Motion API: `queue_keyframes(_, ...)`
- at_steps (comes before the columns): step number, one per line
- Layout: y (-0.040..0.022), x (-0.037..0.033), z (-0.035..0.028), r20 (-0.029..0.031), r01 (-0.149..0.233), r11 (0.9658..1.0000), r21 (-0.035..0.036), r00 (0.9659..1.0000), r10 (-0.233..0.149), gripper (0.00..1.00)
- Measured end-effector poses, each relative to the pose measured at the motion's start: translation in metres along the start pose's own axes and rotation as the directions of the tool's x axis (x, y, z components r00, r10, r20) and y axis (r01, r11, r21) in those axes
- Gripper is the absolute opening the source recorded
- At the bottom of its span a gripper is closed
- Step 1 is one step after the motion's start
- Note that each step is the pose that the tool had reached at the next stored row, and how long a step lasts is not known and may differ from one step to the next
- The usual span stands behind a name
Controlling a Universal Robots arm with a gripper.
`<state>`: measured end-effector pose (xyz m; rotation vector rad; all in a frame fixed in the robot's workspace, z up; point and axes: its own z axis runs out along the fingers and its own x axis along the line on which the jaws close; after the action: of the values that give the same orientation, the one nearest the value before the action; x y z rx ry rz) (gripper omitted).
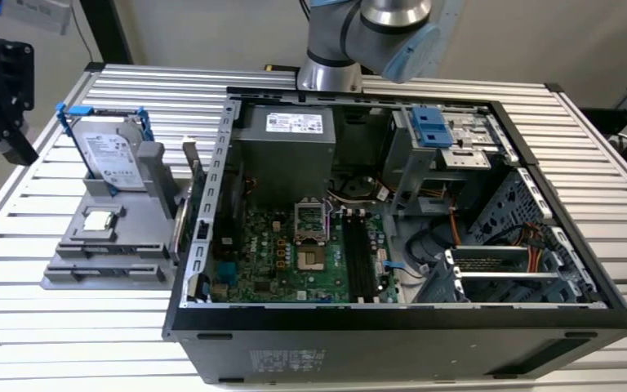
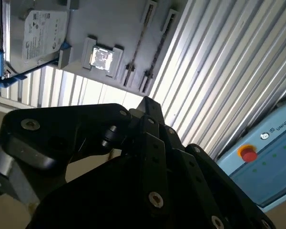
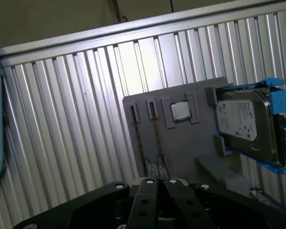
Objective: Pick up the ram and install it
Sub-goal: 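Pick up the ram and move it above insertion slot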
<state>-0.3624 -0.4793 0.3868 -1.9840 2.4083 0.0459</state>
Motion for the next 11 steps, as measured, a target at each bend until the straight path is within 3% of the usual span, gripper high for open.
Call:
queue_keyframes(5,0.0,0.0,0.0001,-0.0007,0.079,0.9969,-0.0028,0.9969,-0.079,0.0)
queue_keyframes(11,0.0,0.0,0.0002,-0.0011,0.167,0.9859,-0.006,0.9859,-0.167,0.0)
